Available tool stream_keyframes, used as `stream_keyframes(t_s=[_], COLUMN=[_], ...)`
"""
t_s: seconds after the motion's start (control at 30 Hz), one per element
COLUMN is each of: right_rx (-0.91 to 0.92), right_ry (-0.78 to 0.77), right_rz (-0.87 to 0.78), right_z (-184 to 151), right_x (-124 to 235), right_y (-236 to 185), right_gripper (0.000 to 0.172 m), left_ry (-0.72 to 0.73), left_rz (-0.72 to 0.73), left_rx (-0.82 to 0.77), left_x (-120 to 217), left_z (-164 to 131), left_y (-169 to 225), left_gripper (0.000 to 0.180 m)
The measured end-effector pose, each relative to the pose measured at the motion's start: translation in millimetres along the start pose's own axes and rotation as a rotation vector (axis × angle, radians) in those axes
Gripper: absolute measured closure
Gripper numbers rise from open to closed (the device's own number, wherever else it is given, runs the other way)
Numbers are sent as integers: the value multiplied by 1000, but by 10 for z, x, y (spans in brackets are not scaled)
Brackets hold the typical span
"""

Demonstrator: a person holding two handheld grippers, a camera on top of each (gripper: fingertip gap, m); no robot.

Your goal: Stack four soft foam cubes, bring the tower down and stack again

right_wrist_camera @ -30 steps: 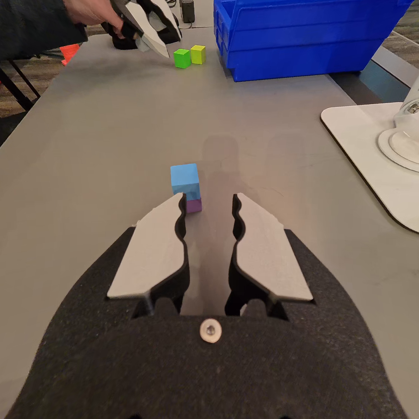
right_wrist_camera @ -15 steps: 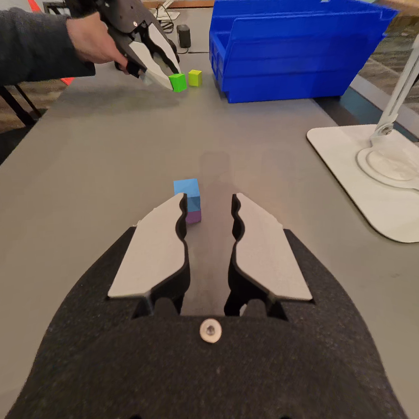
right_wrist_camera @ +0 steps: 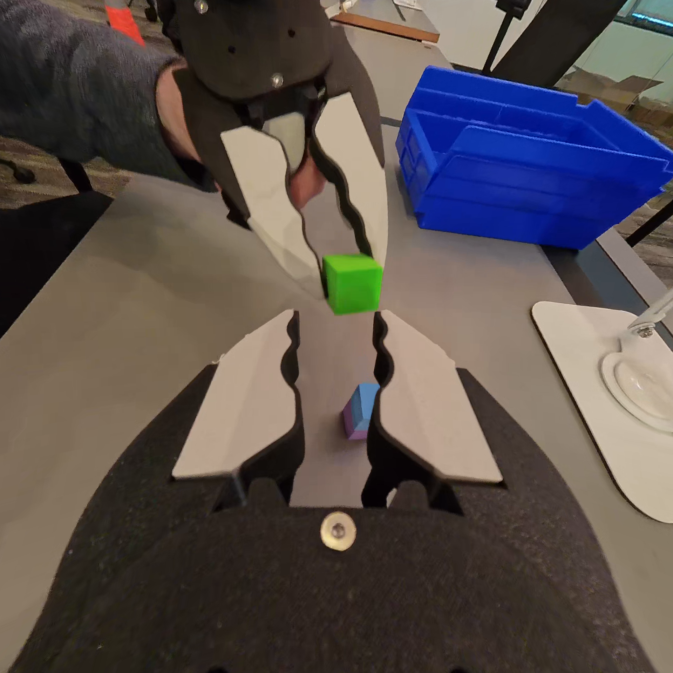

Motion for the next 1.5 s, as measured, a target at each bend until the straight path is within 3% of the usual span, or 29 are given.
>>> stream_keyframes(t_s=[0.27, 0.43, 0.63, 0.77, 0.93, 1.1, 1.5], right_rx=[-38, -59, -82, -75, -48, -52, -4], right_ry=[27, 49, 35, -116, -380, -608, -765], right_rz=[-14, 37, 57, 34, 55, 105, 149], right_z=[9, 17, 57, 26, -38, -172, -319], right_x=[116, 122, 152, 231, 233, 116, 24], right_y=[80, 35, 66, 186, 257, 271, 260], right_gripper=[135, 145, 145, 145, 145, 145, 145], left_ry=[60, 92, 146, 148, 89, 27, -9], left_rz=[-60, -63, -99, -76, -112, -104, -141], left_rx=[-27, -23, 3, 71, 161, 139, 114], left_x=[-154, -161, -113, -75, -297, -529, -801], left_z=[134, 138, 146, 41, -256, -360, -325], left_y=[176, 195, 172, -13, -62, -53, 5], left_gripper=[151, 151, 146, 140, 134, 124, 129])
Point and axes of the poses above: each gripper's, where its closed fingertips meet, x back along the fingers, z out of its top, y = z × x across the jaws, the point moved 3 cm from there along x, back along the fingers, and after that the axes turned 9 degrees about x, right-handed, at the moved point
